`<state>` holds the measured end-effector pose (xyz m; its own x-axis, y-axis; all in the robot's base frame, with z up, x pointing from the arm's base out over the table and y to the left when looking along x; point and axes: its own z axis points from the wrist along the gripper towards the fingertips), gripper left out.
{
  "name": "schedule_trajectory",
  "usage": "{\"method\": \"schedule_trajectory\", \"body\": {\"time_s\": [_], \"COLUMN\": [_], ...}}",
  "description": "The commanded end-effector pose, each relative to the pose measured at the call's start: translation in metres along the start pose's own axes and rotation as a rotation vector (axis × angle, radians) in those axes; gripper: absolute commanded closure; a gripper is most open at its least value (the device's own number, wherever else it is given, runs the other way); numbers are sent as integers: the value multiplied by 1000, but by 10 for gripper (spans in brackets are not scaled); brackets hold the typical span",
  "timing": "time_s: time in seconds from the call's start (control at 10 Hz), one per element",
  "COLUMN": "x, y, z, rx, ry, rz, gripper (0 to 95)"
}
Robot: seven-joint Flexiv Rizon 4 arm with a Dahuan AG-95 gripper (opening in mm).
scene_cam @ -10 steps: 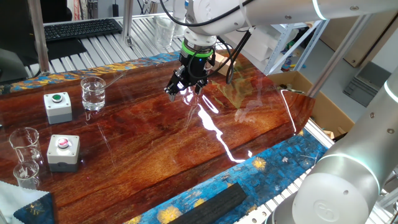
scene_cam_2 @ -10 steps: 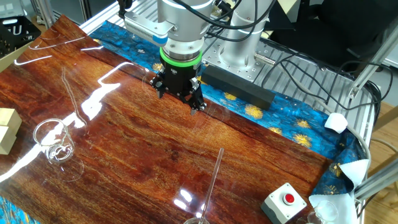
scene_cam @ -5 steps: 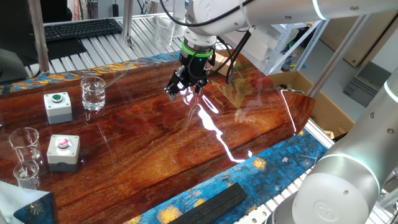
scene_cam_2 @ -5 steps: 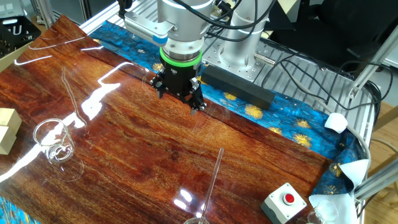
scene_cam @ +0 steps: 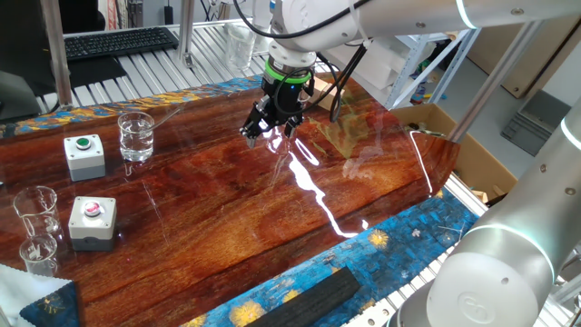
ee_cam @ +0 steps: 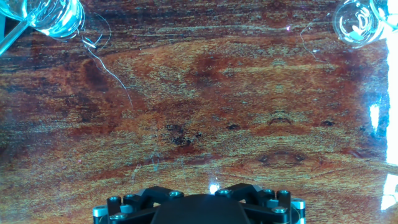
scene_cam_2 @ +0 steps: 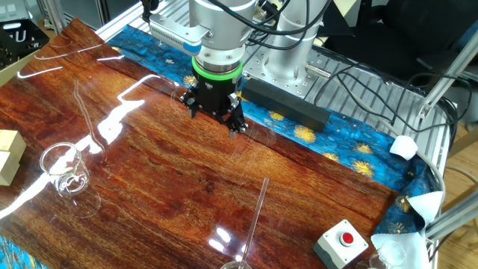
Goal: Stir the beaker with a glass rod
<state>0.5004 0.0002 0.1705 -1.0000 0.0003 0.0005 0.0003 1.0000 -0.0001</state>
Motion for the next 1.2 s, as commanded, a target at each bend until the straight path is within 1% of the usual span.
{"method": "schedule_trajectory", "body": {"time_s": [0.1, 0.2, 1.2], "x": [0, 0, 1], "y": [0, 0, 2], "z": [1, 1, 0], "rx": [0, -7, -9], "ry": [0, 55, 55], "rz": [0, 161, 177], "gripper": [0, 950, 950]}}
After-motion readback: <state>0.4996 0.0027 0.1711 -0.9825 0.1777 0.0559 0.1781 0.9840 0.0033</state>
